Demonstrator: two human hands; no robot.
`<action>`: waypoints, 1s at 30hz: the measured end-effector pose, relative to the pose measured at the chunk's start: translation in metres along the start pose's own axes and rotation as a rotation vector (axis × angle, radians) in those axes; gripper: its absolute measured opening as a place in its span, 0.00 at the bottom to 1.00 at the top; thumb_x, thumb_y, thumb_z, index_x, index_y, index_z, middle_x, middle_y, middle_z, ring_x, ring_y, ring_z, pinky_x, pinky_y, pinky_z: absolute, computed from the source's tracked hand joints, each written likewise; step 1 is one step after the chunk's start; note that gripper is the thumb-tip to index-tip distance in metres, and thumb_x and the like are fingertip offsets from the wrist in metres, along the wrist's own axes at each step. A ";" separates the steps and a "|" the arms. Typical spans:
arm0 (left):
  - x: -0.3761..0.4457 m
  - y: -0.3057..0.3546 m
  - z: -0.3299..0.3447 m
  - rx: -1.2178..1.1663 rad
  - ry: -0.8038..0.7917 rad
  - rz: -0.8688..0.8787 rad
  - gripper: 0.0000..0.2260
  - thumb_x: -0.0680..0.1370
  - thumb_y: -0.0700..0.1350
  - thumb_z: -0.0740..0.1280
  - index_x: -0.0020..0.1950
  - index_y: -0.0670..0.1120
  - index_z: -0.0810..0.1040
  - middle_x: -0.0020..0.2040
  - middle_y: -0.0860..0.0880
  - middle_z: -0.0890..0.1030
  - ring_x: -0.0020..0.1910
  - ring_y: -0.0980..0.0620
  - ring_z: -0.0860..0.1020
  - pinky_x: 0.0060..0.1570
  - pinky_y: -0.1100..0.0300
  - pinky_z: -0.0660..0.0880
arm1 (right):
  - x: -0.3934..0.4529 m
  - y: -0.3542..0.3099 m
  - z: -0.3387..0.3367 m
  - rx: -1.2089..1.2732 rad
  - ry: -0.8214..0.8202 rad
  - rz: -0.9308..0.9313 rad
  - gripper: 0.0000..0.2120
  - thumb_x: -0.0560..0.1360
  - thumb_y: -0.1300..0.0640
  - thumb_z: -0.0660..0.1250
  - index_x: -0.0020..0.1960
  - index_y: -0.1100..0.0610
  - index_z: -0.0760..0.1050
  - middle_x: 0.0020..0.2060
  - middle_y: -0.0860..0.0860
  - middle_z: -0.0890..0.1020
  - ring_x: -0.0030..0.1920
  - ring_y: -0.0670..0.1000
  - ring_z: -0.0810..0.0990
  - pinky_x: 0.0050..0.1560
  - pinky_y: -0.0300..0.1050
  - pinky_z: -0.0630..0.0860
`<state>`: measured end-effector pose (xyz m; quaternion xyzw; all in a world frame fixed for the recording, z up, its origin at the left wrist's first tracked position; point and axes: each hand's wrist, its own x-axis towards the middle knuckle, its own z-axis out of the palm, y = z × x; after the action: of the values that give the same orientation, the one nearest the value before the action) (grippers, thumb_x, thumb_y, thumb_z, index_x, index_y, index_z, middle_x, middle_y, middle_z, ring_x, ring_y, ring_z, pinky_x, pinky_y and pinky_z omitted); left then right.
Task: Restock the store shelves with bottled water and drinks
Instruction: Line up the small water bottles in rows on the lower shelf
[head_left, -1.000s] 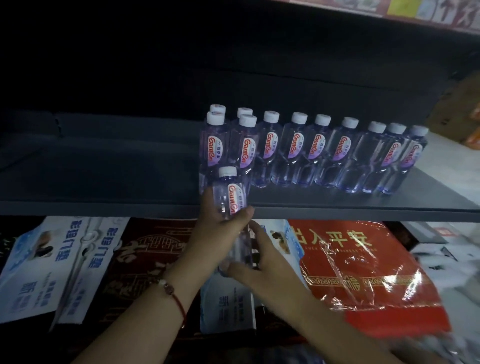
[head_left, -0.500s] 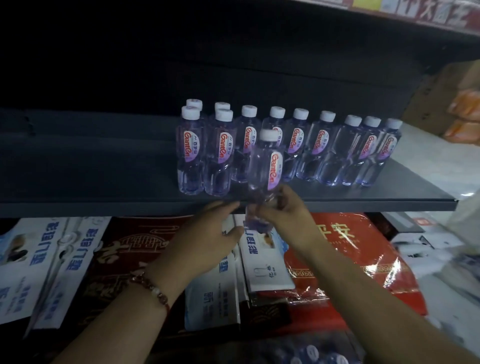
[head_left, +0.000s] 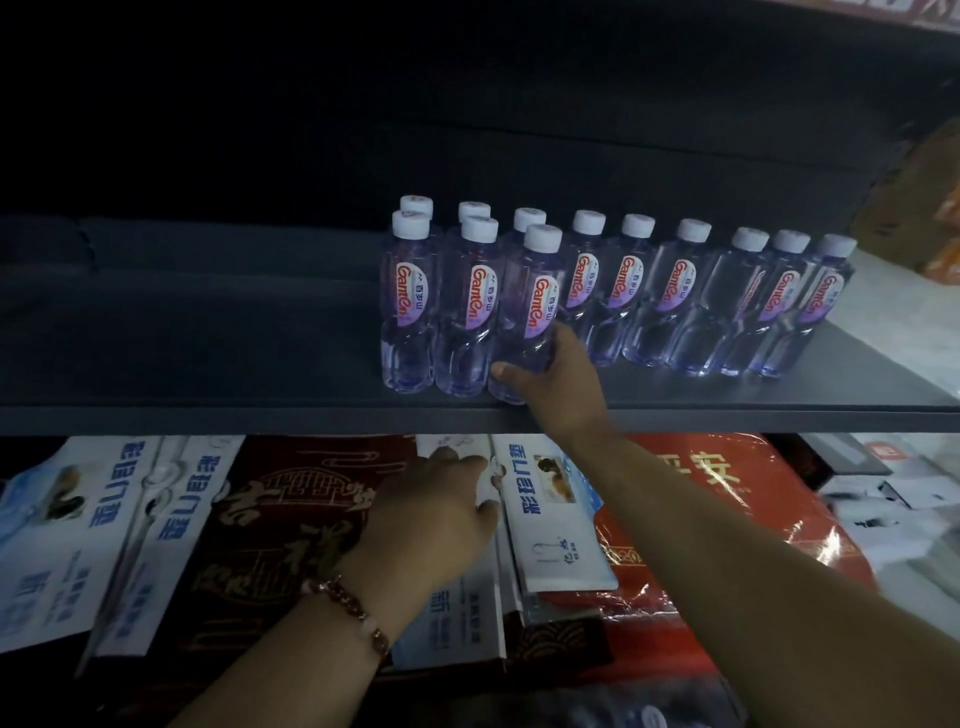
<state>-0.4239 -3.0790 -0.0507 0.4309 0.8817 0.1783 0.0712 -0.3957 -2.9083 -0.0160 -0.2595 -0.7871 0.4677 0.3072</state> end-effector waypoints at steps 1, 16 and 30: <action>-0.001 0.001 0.002 0.012 -0.006 0.008 0.22 0.81 0.57 0.61 0.74 0.53 0.69 0.70 0.52 0.71 0.67 0.50 0.72 0.64 0.55 0.71 | 0.001 0.000 0.001 -0.015 0.004 -0.007 0.22 0.73 0.59 0.76 0.62 0.50 0.70 0.48 0.35 0.76 0.45 0.32 0.75 0.42 0.23 0.69; -0.009 0.013 0.022 0.143 0.067 0.092 0.29 0.82 0.56 0.58 0.81 0.53 0.53 0.77 0.49 0.62 0.72 0.49 0.66 0.68 0.52 0.67 | 0.003 0.009 0.005 -0.180 0.027 -0.070 0.28 0.72 0.59 0.75 0.68 0.50 0.69 0.61 0.47 0.79 0.59 0.48 0.78 0.61 0.47 0.77; -0.029 0.067 0.097 0.332 -0.125 0.260 0.29 0.82 0.53 0.59 0.81 0.51 0.53 0.81 0.44 0.51 0.78 0.43 0.56 0.75 0.46 0.58 | -0.153 0.112 -0.099 -0.821 -0.286 0.059 0.34 0.82 0.46 0.60 0.82 0.51 0.49 0.81 0.50 0.50 0.81 0.54 0.46 0.74 0.43 0.42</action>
<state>-0.3293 -3.0390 -0.1162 0.5570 0.8299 0.0110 0.0302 -0.2067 -2.9095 -0.1158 -0.3152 -0.9347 0.1557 0.0530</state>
